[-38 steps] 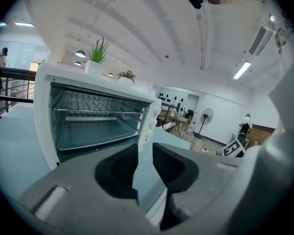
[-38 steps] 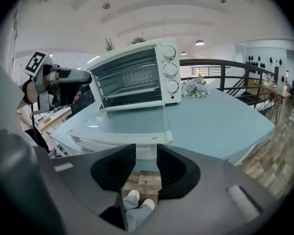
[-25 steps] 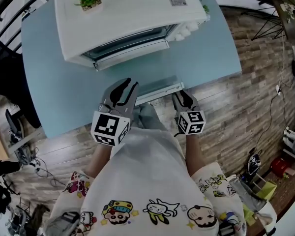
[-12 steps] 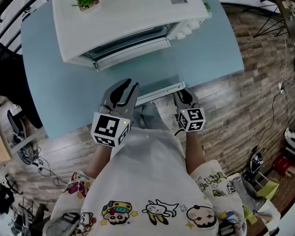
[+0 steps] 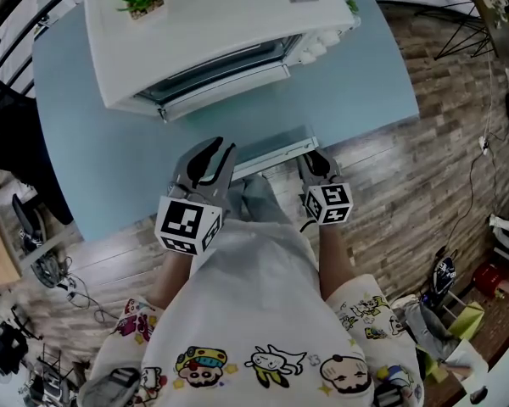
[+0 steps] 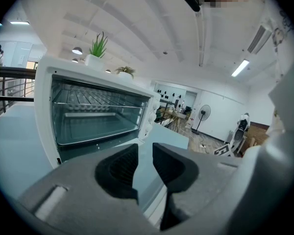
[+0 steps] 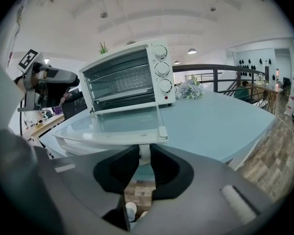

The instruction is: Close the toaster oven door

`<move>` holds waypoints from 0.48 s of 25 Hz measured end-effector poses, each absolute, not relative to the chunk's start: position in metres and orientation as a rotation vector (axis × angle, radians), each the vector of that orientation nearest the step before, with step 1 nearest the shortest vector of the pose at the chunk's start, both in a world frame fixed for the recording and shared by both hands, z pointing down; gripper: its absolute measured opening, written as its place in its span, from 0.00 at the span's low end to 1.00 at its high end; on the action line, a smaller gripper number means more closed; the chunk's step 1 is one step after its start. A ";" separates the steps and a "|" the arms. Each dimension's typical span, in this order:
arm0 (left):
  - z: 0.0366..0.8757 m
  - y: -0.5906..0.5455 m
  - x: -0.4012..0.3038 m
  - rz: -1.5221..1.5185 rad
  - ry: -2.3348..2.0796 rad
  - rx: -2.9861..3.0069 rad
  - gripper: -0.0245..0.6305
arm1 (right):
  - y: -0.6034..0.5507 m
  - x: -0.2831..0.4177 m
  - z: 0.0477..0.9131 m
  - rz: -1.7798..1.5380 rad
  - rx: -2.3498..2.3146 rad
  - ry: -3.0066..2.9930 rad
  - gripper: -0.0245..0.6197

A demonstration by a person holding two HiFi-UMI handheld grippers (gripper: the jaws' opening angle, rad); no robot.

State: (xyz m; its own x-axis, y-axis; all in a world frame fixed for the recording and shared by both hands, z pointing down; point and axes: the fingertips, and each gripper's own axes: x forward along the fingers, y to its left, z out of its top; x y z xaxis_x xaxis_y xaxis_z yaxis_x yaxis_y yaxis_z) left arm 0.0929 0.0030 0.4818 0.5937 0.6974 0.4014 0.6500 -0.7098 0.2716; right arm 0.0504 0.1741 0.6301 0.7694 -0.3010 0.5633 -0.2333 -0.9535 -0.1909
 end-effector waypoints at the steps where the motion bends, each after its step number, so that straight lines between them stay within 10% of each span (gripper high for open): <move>1: 0.481 0.003 0.093 0.747 1.151 2.718 0.17 | 0.174 0.051 0.629 -0.935 -2.852 0.430 0.17; 12: 0.472 -0.005 0.092 0.706 1.112 2.743 0.17 | 0.176 0.050 0.615 -0.894 -2.860 0.405 0.16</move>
